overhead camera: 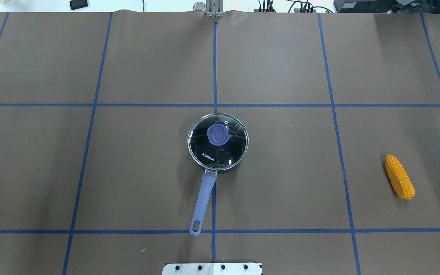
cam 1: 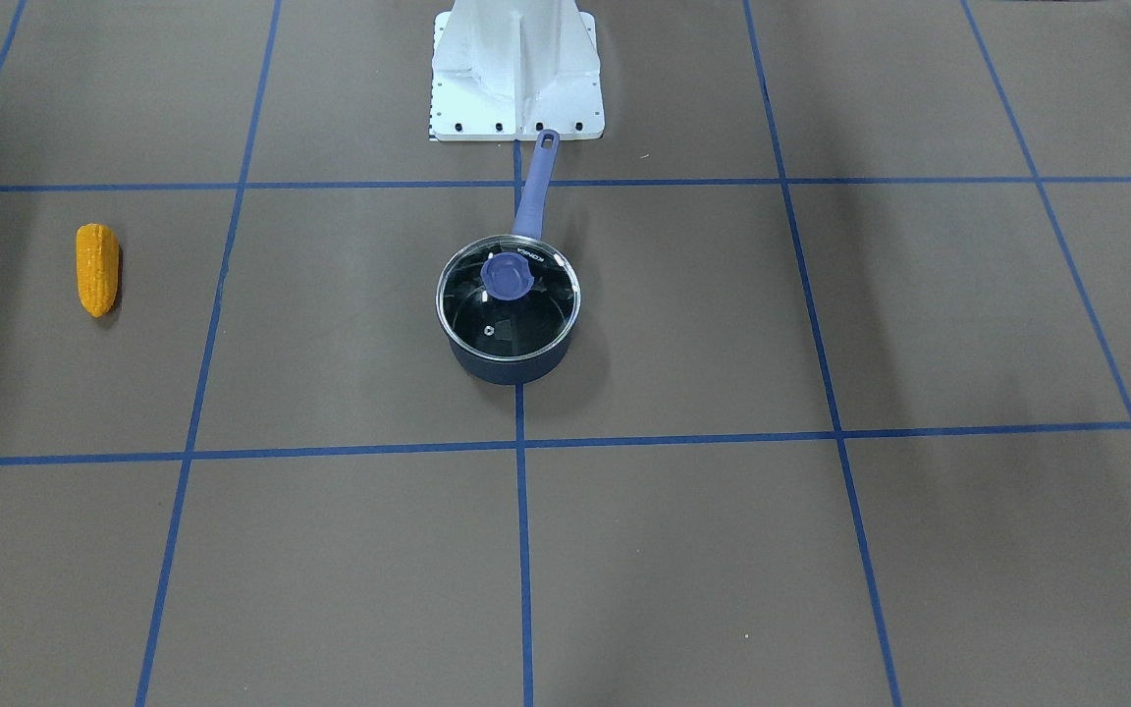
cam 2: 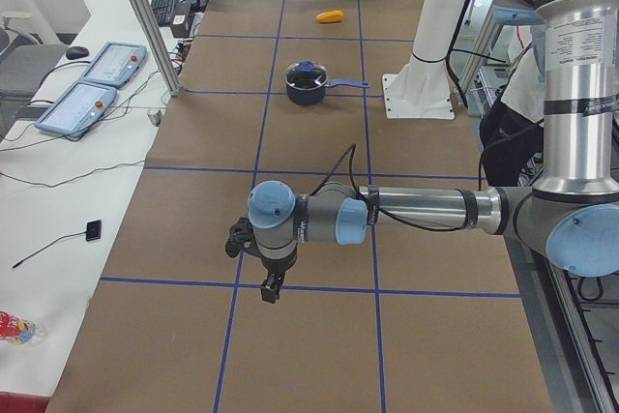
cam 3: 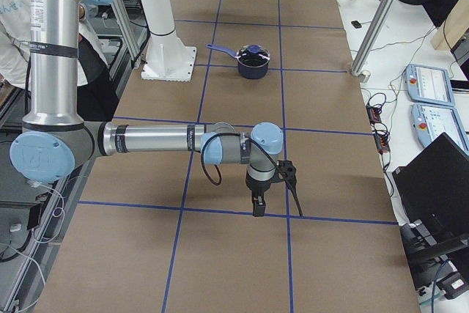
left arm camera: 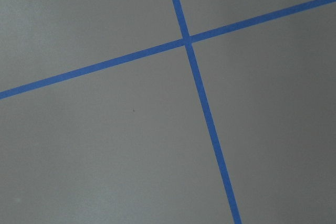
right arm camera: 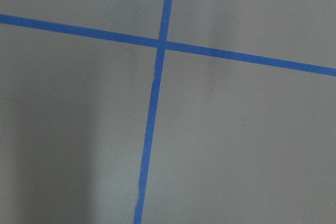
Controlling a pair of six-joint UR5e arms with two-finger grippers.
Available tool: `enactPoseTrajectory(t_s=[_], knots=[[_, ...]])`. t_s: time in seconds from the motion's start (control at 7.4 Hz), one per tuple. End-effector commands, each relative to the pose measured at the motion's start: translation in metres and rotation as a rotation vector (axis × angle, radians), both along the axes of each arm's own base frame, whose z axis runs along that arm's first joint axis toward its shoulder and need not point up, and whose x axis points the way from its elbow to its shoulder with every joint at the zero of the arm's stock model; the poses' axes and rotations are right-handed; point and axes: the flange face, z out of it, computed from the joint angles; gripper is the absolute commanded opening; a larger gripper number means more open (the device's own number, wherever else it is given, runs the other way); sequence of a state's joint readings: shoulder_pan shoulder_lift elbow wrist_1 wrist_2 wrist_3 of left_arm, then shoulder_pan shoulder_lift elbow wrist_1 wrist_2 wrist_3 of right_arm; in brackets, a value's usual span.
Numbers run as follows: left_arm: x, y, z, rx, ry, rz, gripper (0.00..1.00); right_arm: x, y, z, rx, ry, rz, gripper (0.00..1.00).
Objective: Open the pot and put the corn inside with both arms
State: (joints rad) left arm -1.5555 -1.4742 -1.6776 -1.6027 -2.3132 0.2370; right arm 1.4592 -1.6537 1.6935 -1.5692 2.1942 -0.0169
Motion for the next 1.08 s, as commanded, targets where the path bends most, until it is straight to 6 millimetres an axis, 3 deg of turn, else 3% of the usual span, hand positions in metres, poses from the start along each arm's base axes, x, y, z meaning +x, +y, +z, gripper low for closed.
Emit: enactPoseTrajectory(t_s=[0.0,0.54,0.95], knots=[[0.001,-0.001,-0.007,0.01,0.008,-0.002,0.98,0.0,0.0,0.0,0.0,0.001,0.0,1.0],[0.0,-0.001,-0.006,0.009,0.0,-0.003,0.98,0.0,0.0,0.001,-0.001,0.001,0.0,1.0],[0.001,-0.022,-0.031,0.069,0.006,0.0,0.98,0.0,0.0,0.001,-0.001,0.001,0.0,1.0]])
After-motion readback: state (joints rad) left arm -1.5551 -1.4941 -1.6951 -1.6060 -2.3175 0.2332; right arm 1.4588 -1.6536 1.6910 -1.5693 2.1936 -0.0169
